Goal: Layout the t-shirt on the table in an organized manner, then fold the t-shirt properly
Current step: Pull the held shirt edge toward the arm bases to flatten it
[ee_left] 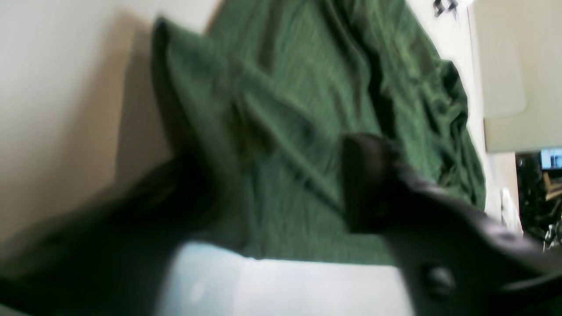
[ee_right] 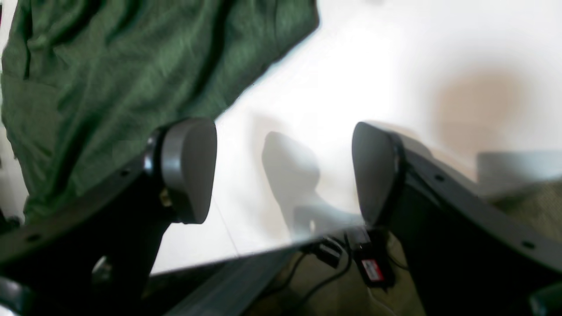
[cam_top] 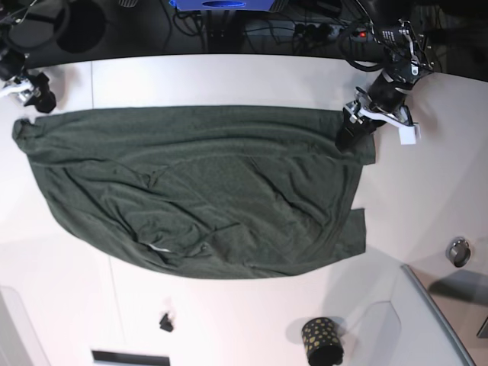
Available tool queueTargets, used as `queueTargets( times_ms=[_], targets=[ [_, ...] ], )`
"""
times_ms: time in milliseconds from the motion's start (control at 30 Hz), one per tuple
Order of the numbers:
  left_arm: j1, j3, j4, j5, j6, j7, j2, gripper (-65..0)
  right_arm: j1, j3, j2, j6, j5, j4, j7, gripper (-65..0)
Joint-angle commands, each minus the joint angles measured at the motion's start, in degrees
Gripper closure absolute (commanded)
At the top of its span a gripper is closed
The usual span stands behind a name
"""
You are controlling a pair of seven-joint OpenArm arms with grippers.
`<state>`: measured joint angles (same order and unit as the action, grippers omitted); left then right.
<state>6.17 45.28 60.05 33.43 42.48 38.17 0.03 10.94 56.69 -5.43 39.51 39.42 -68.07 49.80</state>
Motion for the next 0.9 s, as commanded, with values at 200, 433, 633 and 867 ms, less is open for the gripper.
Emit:
queueTargets(
  times_ms=[200, 433, 633, 867],
  targets=[
    [0.9, -0.22, -0.67, -4.99, -2.48, 4.95, 0.27, -10.4, -4.74, 0.33, -1.73, 0.49, 1.33, 2.01, -5.36, -44.7],
    [0.99, -0.05, -0.67, -4.99, -2.48, 5.3, -0.08, 0.0, -5.53, 0.33, -3.32, 0.49, 1.77, 8.51, -7.56, -44.7],
    [0.99, -0.13, -0.49, -4.99, -2.48, 5.39, -0.08, 0.0, -6.06, 5.16, -3.32, 0.49, 1.24, 8.6, -8.61, -44.7],
    [1.43, -0.22, -0.05, -4.9, -2.48, 5.48, -0.08, 0.0, -11.95, 5.86, -4.9, 0.49, -6.58, 15.02, -8.7, -44.7]
  ],
)
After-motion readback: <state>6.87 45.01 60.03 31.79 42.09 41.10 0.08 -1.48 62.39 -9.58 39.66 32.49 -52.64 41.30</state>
